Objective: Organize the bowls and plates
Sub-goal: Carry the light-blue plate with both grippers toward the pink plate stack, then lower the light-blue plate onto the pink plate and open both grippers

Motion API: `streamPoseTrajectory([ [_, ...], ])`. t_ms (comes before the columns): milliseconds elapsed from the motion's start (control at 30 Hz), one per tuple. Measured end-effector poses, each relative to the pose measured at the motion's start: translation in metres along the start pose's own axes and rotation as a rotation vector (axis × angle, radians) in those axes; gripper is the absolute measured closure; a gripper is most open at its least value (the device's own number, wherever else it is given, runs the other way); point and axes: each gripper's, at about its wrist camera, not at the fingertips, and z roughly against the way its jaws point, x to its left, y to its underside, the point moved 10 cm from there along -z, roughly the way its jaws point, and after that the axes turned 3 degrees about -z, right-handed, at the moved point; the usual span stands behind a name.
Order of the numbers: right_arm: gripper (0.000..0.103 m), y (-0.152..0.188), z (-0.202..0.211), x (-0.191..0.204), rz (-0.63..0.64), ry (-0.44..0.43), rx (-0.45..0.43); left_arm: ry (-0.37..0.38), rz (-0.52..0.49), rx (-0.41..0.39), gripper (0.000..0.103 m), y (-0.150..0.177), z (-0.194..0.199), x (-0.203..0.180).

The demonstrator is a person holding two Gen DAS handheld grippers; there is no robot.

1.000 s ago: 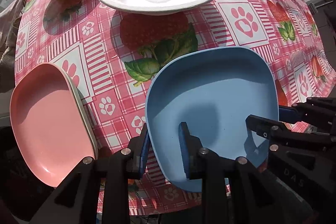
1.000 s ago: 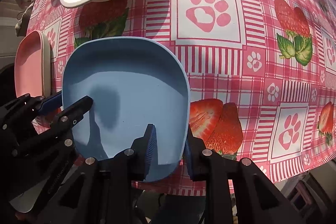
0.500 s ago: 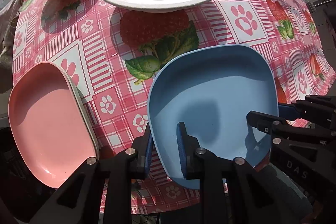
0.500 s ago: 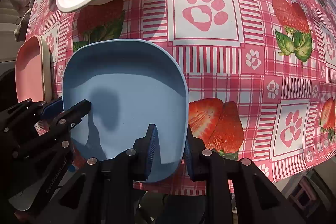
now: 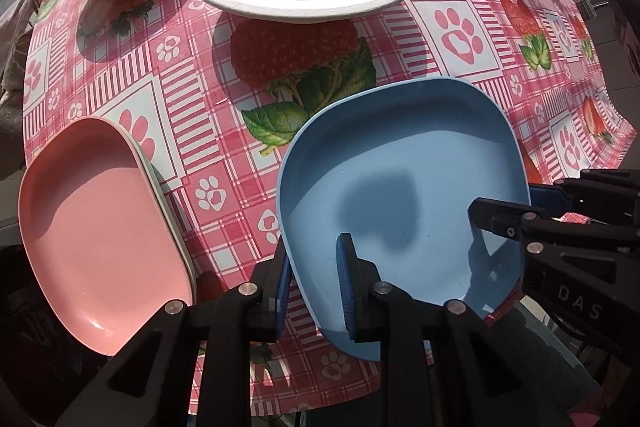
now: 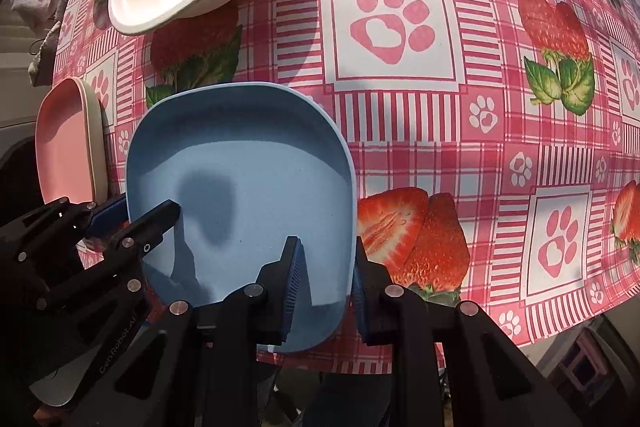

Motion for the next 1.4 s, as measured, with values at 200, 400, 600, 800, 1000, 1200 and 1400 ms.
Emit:
streamPoseTrajectory([
  [200,0.076,-0.002,0.018,0.008,0.021,0.005,-0.012,0.003,0.035,-0.012,0.079,-0.008,0.016,0.004],
  [400,0.076,-0.015,0.043,0.023,0.055,0.002,-0.041,0.001,0.084,-0.058,0.079,-0.017,0.037,0.015],
  [600,0.076,-0.023,0.054,0.044,0.088,-0.029,-0.044,-0.024,0.135,-0.095,0.079,-0.021,0.054,0.032],
  [800,0.076,-0.031,0.057,0.077,0.137,-0.057,-0.034,-0.064,0.180,-0.102,0.079,-0.010,0.053,0.058],
  [1000,0.076,-0.027,0.052,0.116,0.203,-0.067,-0.019,-0.080,0.258,-0.096,0.079,0.009,0.053,0.102],
  [1200,0.076,-0.027,0.041,0.149,0.247,-0.081,-0.002,-0.124,0.278,-0.095,0.079,0.020,0.058,0.134],
  [1400,0.076,-0.028,0.029,0.168,0.254,-0.090,0.022,-0.131,0.306,-0.102,0.078,0.022,0.055,0.147],
])
